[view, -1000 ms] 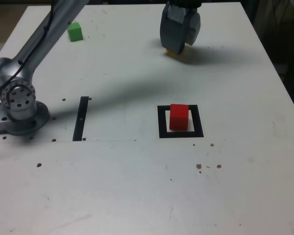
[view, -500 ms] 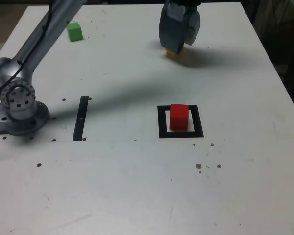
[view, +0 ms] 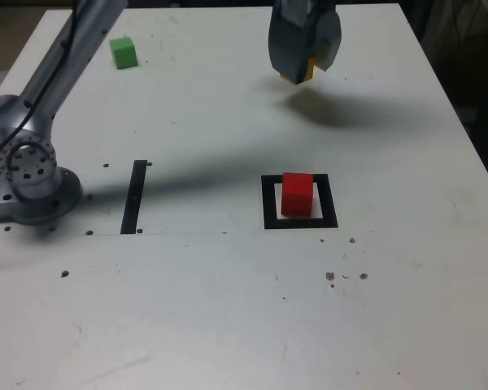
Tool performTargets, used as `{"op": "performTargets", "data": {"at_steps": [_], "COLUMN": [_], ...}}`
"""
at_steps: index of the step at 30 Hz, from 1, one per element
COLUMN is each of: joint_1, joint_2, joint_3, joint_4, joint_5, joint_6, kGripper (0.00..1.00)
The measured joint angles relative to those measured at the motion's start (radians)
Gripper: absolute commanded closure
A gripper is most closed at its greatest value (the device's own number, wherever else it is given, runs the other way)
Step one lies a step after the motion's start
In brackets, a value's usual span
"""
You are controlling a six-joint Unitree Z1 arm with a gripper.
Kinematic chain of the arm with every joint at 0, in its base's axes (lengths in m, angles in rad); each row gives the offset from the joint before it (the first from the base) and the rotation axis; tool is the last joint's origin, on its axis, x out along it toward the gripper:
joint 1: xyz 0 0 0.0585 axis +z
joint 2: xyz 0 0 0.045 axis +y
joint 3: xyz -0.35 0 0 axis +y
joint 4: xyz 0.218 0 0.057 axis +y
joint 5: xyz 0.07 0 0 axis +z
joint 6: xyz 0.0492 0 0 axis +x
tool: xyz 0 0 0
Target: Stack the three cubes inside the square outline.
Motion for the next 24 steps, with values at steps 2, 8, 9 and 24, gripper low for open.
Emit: {"op": "performTargets", "data": {"at_steps": [2, 8, 9, 24], "joint_1": [-0.013, -0.054, -0.062, -0.168], "joint_2": [-0.019, -0.058, -0.066, -0.180], "joint_3": [0.017, 0.082, 0.091, 0.234], "joint_4": [0.000, -0.005, -0.006, -0.014], "joint_5": [0.000, 0.000, 0.000, -0.030], "joint_6": [0.010, 0.042, 0.048, 0.131], "kGripper": [0.68, 0.68, 0.68, 0.68]}}
